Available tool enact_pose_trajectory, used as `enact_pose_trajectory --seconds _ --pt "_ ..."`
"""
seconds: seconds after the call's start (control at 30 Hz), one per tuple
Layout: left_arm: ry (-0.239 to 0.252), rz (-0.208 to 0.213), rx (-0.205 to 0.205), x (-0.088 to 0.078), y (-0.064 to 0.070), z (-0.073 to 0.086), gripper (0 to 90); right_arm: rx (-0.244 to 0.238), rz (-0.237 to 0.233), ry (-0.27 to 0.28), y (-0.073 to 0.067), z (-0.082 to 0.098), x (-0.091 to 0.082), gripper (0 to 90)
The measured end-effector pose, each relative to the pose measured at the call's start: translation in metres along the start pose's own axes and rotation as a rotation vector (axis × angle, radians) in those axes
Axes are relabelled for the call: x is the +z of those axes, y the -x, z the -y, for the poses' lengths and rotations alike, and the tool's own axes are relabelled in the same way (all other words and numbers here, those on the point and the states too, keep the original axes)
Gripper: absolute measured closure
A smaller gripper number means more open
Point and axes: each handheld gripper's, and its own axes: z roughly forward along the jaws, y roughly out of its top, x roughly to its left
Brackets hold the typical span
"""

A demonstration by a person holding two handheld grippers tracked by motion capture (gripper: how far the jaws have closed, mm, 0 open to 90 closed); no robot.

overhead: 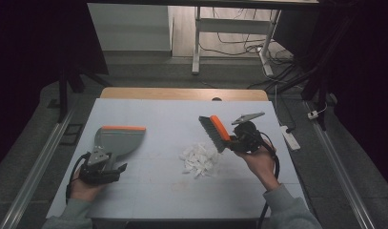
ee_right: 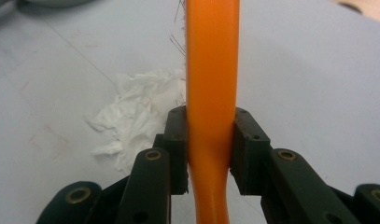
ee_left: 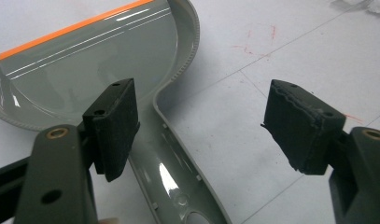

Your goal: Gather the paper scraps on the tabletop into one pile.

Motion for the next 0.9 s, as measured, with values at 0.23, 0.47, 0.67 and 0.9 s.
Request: enact_pose_trajectory --seconds 0.23,0.47,0.67,0.9 --pt "0.004 -0.001 0.012 -0.001 0.004 -0.001 27.4 -0.003 0.005 0.024 0.000 0.016 -0.010 70.1" --pt "0.007 0.001 0.017 -0.002 0.006 -0.001 27.4 0.011 0.032 0.041 0.011 0.045 -0.008 70.1" --pt "0.005 0.005 0.017 -0.001 0.006 -0.002 27.4 0.002 0.058 0.051 0.017 0.072 -0.013 70.1" --pt "0.008 0.009 0.016 -0.001 0.008 -0.003 27.4 0.000 0.070 0.070 0.028 0.097 -0.018 70.1"
